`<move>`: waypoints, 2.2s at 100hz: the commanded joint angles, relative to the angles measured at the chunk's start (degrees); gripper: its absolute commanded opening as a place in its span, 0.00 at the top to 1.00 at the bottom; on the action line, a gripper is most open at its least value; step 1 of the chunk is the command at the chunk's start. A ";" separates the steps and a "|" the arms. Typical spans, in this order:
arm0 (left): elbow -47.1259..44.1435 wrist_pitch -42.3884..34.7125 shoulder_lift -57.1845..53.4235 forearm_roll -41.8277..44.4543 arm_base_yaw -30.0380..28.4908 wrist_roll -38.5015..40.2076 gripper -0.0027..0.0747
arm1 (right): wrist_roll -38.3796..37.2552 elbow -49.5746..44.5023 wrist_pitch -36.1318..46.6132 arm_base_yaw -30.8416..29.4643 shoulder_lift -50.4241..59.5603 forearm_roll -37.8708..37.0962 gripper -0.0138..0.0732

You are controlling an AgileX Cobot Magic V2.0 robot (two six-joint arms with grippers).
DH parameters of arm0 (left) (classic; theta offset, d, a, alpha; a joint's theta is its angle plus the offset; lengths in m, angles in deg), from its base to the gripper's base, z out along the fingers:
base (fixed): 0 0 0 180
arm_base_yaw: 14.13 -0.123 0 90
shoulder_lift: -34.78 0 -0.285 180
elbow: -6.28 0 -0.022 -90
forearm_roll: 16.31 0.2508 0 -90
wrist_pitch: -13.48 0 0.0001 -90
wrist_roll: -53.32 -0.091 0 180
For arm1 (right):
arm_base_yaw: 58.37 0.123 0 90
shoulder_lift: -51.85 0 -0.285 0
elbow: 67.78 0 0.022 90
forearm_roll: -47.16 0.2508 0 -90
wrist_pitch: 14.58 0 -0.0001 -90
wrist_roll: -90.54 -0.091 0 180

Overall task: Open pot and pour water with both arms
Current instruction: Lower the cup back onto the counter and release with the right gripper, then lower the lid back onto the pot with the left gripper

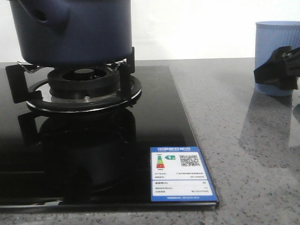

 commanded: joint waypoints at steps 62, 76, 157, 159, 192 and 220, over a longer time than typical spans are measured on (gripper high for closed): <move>2.30 -10.28 10.06 0.03 14.32 0.11 0.51 | -5.45 -13.36 -5.37 -0.25 31.20 -0.61 0.09; 2.30 -11.47 13.45 0.03 14.93 0.11 0.51 | -5.45 -13.36 -8.99 -0.25 35.38 -0.61 0.09; 2.30 -9.87 17.94 1.20 14.82 0.11 0.51 | -5.45 -13.36 -10.35 -0.25 38.06 -0.61 0.09; 2.30 -9.60 17.94 1.21 14.82 0.11 0.51 | -5.45 -13.36 -10.35 -0.25 38.06 -0.61 0.09; 2.18 -7.89 17.94 2.04 14.70 0.11 0.26 | -5.45 -13.36 -10.35 -0.25 38.06 -0.61 0.09; 2.18 -7.02 16.32 2.04 12.37 0.11 0.26 | -5.45 -13.36 -10.35 -0.25 38.06 -0.61 0.09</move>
